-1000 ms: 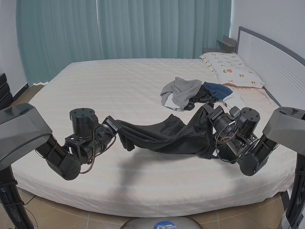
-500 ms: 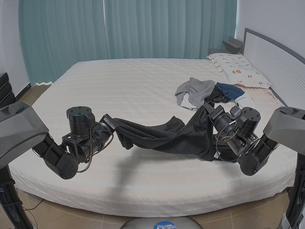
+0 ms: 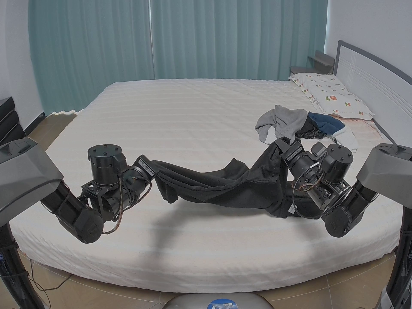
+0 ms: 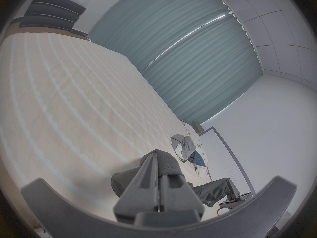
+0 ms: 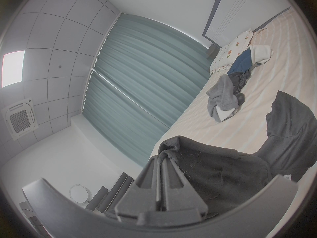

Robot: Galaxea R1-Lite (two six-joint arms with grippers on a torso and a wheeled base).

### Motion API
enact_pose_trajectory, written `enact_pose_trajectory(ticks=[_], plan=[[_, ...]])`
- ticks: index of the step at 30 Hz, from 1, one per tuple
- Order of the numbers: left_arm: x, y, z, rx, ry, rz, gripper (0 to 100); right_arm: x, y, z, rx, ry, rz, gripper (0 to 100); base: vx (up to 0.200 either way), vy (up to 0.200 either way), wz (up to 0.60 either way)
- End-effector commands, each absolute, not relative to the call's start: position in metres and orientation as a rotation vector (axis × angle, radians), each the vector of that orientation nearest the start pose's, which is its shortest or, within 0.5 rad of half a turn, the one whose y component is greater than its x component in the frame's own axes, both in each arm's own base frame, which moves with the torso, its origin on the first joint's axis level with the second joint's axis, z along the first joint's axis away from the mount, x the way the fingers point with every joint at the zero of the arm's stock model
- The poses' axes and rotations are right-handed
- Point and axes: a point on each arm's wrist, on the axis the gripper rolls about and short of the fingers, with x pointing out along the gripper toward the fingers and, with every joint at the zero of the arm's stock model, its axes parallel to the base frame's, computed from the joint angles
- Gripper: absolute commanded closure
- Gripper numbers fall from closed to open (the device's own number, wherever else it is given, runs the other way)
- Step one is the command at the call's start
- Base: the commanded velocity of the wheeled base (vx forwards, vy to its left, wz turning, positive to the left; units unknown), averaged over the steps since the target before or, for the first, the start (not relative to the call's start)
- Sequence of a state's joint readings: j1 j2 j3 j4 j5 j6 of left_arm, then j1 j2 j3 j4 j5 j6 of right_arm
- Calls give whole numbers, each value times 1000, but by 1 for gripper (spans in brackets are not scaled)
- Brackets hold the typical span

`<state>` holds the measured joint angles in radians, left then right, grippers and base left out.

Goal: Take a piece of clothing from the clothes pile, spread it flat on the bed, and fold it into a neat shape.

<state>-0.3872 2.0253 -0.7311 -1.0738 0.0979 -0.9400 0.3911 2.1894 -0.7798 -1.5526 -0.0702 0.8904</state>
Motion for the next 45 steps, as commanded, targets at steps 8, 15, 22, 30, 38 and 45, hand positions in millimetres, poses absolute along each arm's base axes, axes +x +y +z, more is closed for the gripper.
enact_pose_trajectory(ticks=[8,15,22,30,38,45], plan=[[326,-131,98,-873,339,-163,100,348,141,104,918,-10,370,100,0,200,0],[325,-135,97,-872,348,-174,100,347,141,105,909,-12,365,100,0,86,0],[320,-138,96,-869,365,-187,100,332,139,108,888,5,362,100,-57,0,0],[302,-141,117,-869,340,-235,100,316,139,135,881,-44,404,100,-200,0,0],[274,-135,149,-705,241,-309,100,265,139,161,840,-58,474,100,-200,0,0],[256,-132,174,-709,219,-337,100,232,123,202,837,-157,514,100,-171,0,0]])
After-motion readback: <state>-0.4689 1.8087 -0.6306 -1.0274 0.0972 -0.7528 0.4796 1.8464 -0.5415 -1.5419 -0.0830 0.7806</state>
